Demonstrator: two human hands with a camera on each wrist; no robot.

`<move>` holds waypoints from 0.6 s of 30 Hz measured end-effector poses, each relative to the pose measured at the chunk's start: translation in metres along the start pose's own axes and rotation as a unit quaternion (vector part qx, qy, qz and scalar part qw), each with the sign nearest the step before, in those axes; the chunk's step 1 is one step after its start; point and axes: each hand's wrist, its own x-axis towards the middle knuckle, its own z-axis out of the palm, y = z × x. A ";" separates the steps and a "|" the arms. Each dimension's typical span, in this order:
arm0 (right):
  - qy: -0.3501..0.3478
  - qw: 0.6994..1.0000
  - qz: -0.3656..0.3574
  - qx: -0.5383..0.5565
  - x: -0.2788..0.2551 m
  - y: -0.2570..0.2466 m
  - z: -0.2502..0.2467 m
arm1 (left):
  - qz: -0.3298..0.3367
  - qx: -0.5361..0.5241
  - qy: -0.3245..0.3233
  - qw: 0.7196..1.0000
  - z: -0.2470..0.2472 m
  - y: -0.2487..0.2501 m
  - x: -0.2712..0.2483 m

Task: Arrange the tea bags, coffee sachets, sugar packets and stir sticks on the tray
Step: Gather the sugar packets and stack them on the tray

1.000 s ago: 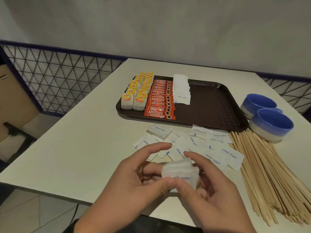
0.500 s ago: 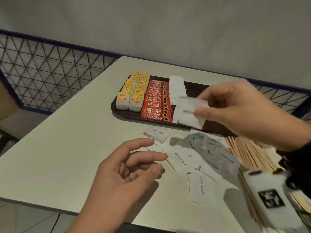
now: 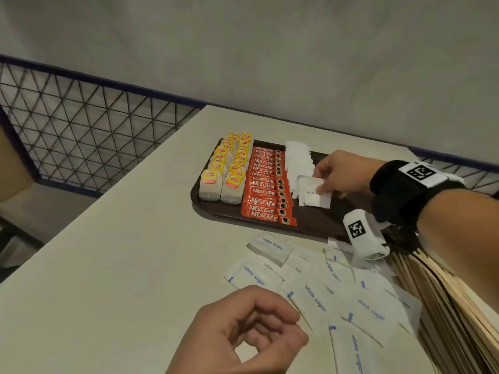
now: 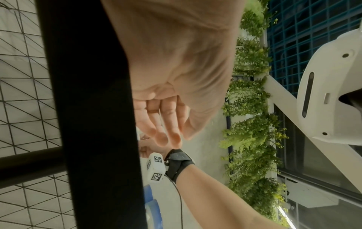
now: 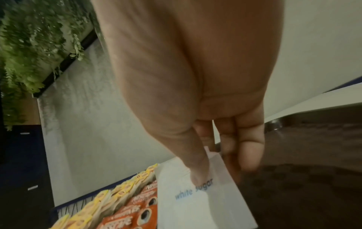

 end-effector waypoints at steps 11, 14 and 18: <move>-0.005 0.995 0.058 0.086 0.008 -0.015 0.005 | -0.010 -0.024 -0.027 0.999 -0.013 -0.015 0.016; -0.039 0.994 0.069 0.072 0.005 -0.016 0.013 | 0.011 -0.015 -0.021 1.000 -0.013 -0.021 0.017; -0.039 0.995 0.051 0.072 0.008 -0.019 0.016 | 0.040 -0.005 0.007 0.999 -0.010 -0.023 0.018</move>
